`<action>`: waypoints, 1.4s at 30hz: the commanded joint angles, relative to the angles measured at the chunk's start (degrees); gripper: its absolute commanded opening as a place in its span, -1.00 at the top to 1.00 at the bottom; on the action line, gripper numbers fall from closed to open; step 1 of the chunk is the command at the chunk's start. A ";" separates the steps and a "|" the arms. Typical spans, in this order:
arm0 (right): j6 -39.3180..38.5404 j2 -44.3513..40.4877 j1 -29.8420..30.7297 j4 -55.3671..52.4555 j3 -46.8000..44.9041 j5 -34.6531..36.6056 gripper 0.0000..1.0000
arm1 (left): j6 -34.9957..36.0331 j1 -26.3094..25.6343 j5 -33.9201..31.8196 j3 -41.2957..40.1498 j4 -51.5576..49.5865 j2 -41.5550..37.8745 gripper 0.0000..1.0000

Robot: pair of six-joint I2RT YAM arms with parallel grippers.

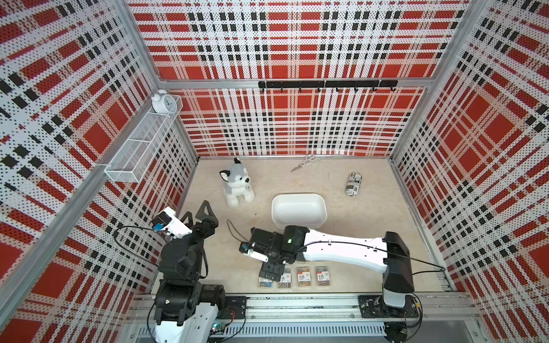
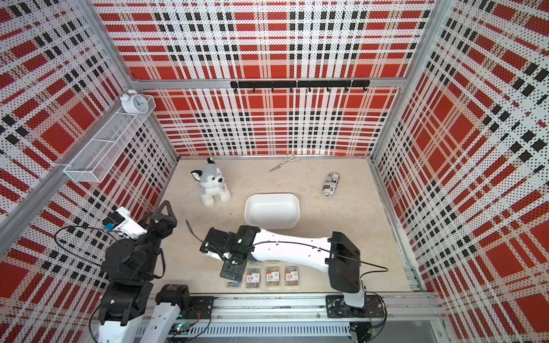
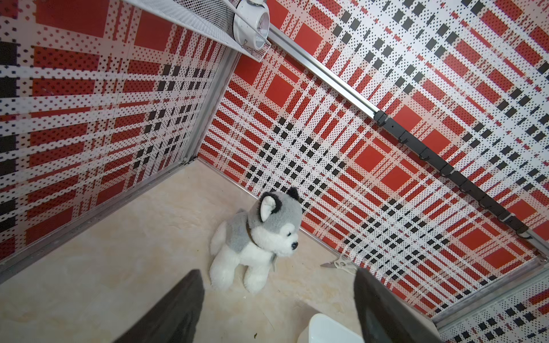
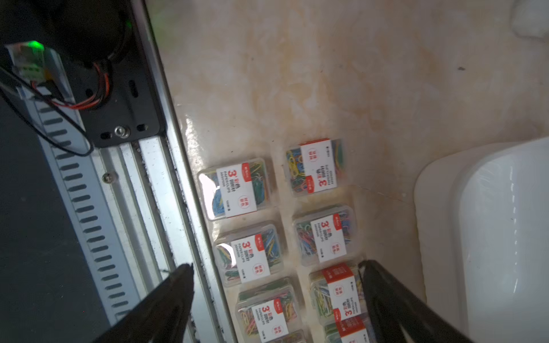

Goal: Take the paper clips out of the storage box
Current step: Reset both arms

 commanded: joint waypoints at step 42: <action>-1.09 -31.21 -59.63 127.77 -86.97 27.91 -1.00 | 2.53 1.87 -19.81 -40.57 55.57 2.58 -0.97</action>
